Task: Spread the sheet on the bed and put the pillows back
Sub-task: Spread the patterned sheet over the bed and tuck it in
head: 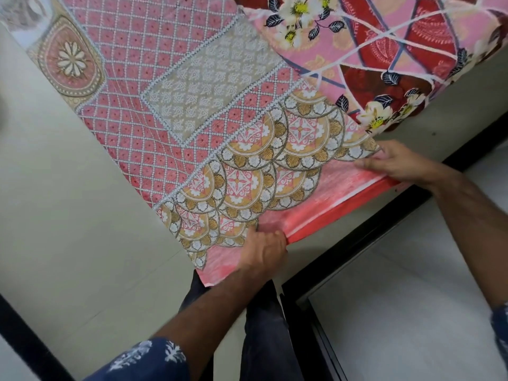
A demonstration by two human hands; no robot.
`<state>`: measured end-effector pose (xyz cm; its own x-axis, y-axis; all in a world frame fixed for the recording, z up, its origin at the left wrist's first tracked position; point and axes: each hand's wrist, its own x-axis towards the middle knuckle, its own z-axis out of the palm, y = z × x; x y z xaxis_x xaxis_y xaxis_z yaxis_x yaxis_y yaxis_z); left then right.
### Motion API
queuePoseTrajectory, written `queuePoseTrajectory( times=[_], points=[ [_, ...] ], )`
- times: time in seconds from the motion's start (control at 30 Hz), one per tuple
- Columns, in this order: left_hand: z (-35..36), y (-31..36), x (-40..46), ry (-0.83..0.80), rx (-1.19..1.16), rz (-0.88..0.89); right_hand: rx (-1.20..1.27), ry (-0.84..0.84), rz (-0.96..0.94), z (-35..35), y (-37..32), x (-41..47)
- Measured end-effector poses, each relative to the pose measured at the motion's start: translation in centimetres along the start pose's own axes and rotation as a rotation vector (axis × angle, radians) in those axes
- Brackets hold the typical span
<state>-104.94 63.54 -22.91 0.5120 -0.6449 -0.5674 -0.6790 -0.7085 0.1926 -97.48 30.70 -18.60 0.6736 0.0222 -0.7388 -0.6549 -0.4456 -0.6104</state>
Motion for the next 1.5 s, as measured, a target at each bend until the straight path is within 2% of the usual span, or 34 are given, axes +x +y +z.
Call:
queuePoseTrajectory(
  times=[0.07,0.13,0.23,0.3,0.33,0.4,0.47,0.53,0.63,0.7,0.8,0.83,0.93,1.03,1.13,1.27,1.33,1.5],
  points=[
    [0.0,-0.6,0.2,-0.022,0.023,0.059,-0.019,0.029,0.041,0.7,1.0,1.3],
    [-0.7,-1.7,0.4,0.073,-0.049,0.17,-0.083,0.14,0.13,1.4,2.5,2.6],
    [-3.0,-4.4,0.9,0.383,-0.185,0.317,-0.241,0.579,0.292,3.7,3.4,3.2],
    [-5.2,-7.2,2.0,0.511,-0.136,0.257,-0.32,0.824,0.136,6.4,1.7,2.7],
    [-6.3,-9.0,2.8,0.542,-0.102,0.191,-0.358,0.856,-0.008,8.0,0.4,2.8],
    [-8.0,-12.6,4.7,0.504,-0.072,0.023,-0.496,0.807,-0.208,10.8,-2.9,3.3],
    [-9.7,-15.5,6.5,0.333,-0.046,-0.098,-0.639,0.745,-0.255,12.4,-5.0,4.8],
    [-10.5,-16.9,8.1,0.193,-0.033,-0.119,-0.689,0.753,-0.223,12.4,-6.3,6.4],
    [-10.1,-16.7,9.8,0.108,0.098,-0.045,-0.572,0.757,0.008,9.2,-7.5,8.5],
    [-9.0,-16.1,10.5,0.119,0.169,-0.024,-0.483,0.599,-0.005,6.5,-8.2,10.0],
    [-7.8,-15.0,10.9,0.174,0.184,0.009,-0.451,0.236,-0.061,3.3,-9.7,11.1],
    [-7.5,-14.7,10.8,0.195,0.191,0.052,-0.468,0.204,-0.049,2.6,-10.0,11.3],
    [-6.8,-14.4,10.7,0.241,0.25,0.225,-0.431,0.37,-0.075,2.4,-9.8,10.9],
    [-6.6,-14.7,11.0,0.244,0.255,0.297,-0.478,0.525,-0.117,3.5,-8.3,10.0],
    [-6.9,-15.0,11.8,0.238,0.23,0.269,-0.493,0.395,0.015,2.2,-6.7,8.4],
    [-8.8,-15.4,14.6,0.266,0.139,0.088,-0.385,0.19,0.148,-0.7,-2.8,6.5],
    [-9.6,-15.2,16.0,0.292,0.115,0.044,-0.333,0.181,0.161,-1.3,-0.9,5.8],
    [-11.5,-14.8,18.8,0.301,0.09,-0.015,-0.273,0.333,0.17,0.3,1.6,5.4]
  ],
)
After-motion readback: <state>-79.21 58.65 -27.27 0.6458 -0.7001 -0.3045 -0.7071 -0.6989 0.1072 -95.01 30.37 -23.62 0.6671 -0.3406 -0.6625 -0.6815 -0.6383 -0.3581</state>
